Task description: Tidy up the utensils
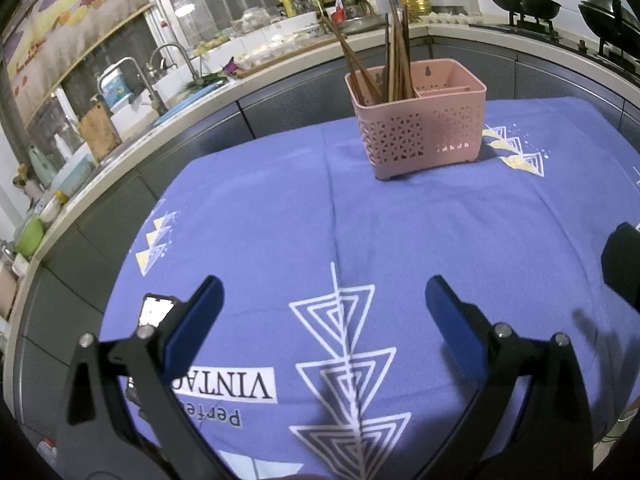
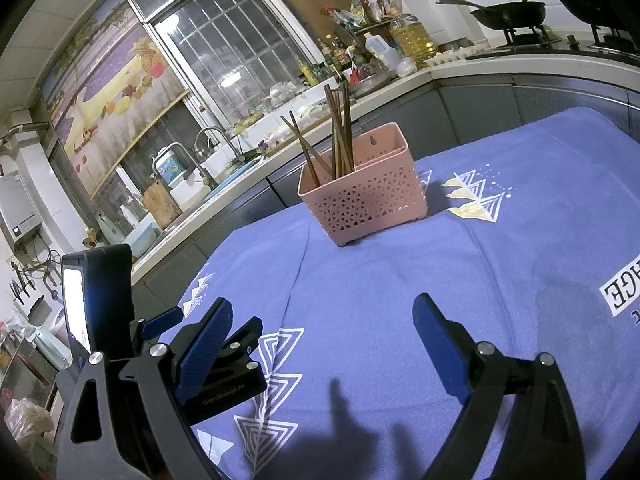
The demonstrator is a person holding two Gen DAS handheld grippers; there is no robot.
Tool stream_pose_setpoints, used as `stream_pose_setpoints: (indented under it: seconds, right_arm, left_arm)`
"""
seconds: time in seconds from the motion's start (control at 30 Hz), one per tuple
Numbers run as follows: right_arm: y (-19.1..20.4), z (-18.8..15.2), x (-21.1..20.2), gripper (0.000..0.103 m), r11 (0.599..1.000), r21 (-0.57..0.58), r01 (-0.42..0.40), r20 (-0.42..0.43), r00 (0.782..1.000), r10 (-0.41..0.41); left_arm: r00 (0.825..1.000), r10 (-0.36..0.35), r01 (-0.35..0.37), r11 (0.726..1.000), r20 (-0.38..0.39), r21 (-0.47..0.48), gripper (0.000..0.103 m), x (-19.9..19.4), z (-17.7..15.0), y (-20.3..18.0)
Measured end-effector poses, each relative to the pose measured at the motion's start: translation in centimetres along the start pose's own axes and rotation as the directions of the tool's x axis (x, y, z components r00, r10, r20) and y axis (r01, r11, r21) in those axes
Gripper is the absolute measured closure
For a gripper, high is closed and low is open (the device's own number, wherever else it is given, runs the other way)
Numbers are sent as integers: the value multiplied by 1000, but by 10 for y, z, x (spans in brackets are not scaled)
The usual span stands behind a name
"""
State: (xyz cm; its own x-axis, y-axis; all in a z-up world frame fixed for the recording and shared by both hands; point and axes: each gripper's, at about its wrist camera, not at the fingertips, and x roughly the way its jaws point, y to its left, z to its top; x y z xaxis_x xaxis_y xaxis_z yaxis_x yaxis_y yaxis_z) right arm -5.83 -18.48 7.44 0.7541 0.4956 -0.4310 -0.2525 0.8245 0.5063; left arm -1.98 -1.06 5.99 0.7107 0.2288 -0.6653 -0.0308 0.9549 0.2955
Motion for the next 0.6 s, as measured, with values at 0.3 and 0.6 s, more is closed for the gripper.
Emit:
stream_pose_setpoints:
  seconds: [0.3,0.6]
  right_arm:
    - [0,0,0,13,1000,1,1,0,1000,-1]
    - [0,1,0,13,1000,1,0,-2,1000,0]
  left_arm:
    - [1000,-9,9,1000,6,-9,6,0,-1,2]
    - [1000,-16,16,1000,-5,-19,6,1,-2,4]
